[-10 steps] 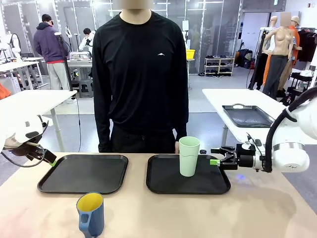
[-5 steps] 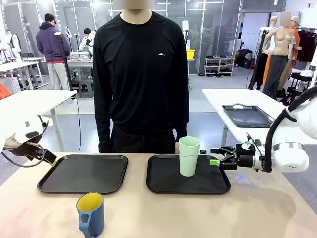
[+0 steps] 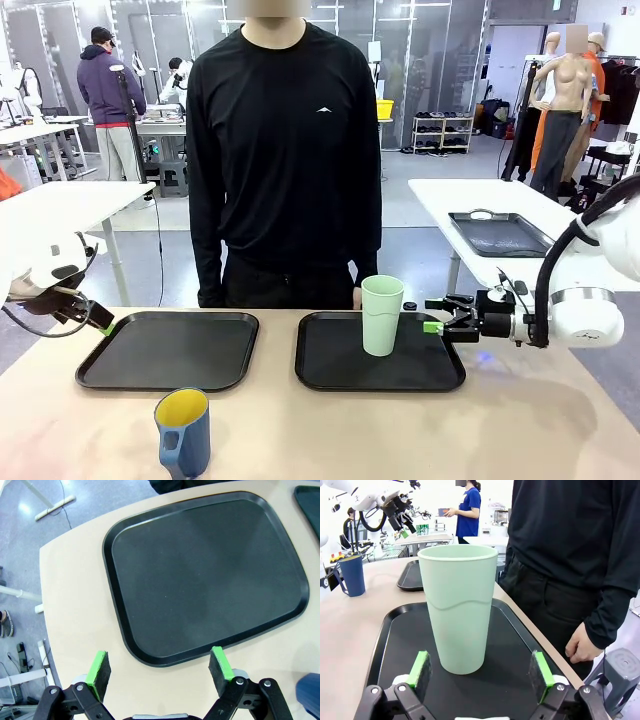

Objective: Sort and store the cups by type.
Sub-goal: Pick up the Handle plastic cup and place it into the empty Flat Tray.

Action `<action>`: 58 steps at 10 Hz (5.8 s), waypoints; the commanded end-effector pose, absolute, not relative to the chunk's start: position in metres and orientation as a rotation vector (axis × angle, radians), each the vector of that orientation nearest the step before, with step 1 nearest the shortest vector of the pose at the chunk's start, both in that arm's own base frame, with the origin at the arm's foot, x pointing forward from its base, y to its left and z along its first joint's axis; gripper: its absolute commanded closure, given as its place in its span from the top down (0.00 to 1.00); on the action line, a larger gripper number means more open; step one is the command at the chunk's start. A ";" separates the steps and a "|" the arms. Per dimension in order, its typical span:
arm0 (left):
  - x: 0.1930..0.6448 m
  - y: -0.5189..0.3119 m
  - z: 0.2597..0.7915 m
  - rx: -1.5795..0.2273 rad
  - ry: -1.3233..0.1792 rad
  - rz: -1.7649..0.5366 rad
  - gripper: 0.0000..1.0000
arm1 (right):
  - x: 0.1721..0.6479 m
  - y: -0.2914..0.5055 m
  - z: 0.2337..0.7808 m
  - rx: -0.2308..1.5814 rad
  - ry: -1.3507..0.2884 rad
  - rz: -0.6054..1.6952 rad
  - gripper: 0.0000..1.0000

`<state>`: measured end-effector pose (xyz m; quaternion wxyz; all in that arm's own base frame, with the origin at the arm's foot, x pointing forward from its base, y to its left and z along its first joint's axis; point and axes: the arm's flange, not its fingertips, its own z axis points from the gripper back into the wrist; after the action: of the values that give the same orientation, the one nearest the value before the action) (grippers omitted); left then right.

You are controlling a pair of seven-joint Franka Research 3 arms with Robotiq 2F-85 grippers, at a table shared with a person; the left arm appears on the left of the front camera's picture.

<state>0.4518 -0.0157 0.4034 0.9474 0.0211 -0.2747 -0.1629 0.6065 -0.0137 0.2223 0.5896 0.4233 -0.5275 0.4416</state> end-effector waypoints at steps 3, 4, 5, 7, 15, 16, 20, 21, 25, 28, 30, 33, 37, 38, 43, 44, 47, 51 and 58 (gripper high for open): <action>0.452 -0.013 0.404 0.049 -0.560 -0.339 1.00 | 0.609 -0.012 0.222 0.982 -1.228 1.032 1.00; 0.452 -0.013 0.404 0.049 -0.560 -0.339 1.00 | 0.606 -0.014 0.222 0.985 -1.228 1.028 1.00; 0.452 -0.013 0.404 0.049 -0.560 -0.339 1.00 | 0.588 -0.018 0.245 0.931 -1.232 1.096 1.00; 0.452 -0.013 0.404 0.049 -0.560 -0.339 1.00 | 0.550 -0.029 0.278 0.685 -1.135 1.159 1.00; 0.452 -0.013 0.404 0.049 -0.560 -0.339 1.00 | 0.442 -0.038 0.313 0.311 -0.840 1.241 1.00; 0.452 -0.013 0.404 0.049 -0.560 -0.339 1.00 | 0.435 -0.036 0.315 0.303 -0.828 1.250 1.00; 0.452 -0.013 0.404 0.049 -0.560 -0.339 1.00 | 0.435 -0.040 0.308 0.302 -0.849 1.262 1.00; 0.452 -0.013 0.404 0.049 -0.560 -0.339 1.00 | 0.435 -0.040 0.308 0.302 -0.849 1.262 1.00; 0.452 -0.013 0.404 0.049 -0.560 -0.339 1.00 | 0.435 -0.040 0.308 0.302 -0.849 1.262 1.00; 0.452 -0.013 0.404 0.049 -0.560 -0.339 1.00 | 0.435 -0.040 0.308 0.302 -0.849 1.262 1.00; 0.452 -0.013 0.404 0.049 -0.560 -0.339 1.00 | 0.435 -0.040 0.308 0.302 -0.849 1.262 1.00; 0.452 -0.013 0.404 0.049 -0.560 -0.339 1.00 | 0.435 -0.040 0.308 0.302 -0.849 1.262 1.00; 0.454 0.010 0.392 0.013 -0.580 -0.609 1.00 | 0.435 -0.040 0.308 0.302 -0.849 1.262 1.00; 0.455 0.022 0.386 -0.024 -0.588 -0.660 1.00 | 0.435 -0.040 0.308 0.302 -0.849 1.262 1.00; 0.456 0.065 0.352 -0.144 -0.567 -0.896 1.00 | 0.435 -0.040 0.308 0.302 -0.849 1.262 1.00; 0.442 0.049 0.376 -0.068 -0.581 -0.848 1.00 | 0.435 -0.040 0.308 0.302 -0.849 1.262 1.00; 0.440 0.058 0.368 -0.097 -0.577 -0.877 1.00 | 0.435 -0.040 0.308 0.302 -0.849 1.262 1.00; 0.435 0.096 0.376 0.126 -0.466 -1.168 1.00 | 0.435 -0.040 0.308 0.302 -0.849 1.262 1.00; 0.407 0.115 0.336 -0.427 -0.417 -1.519 1.00 | 0.435 -0.040 0.308 0.302 -0.849 1.262 1.00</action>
<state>0.3893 0.1028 0.3404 0.7020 -0.1690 -0.1956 -0.6636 0.4318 -0.0397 0.3094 0.7158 0.1342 -0.3775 0.5719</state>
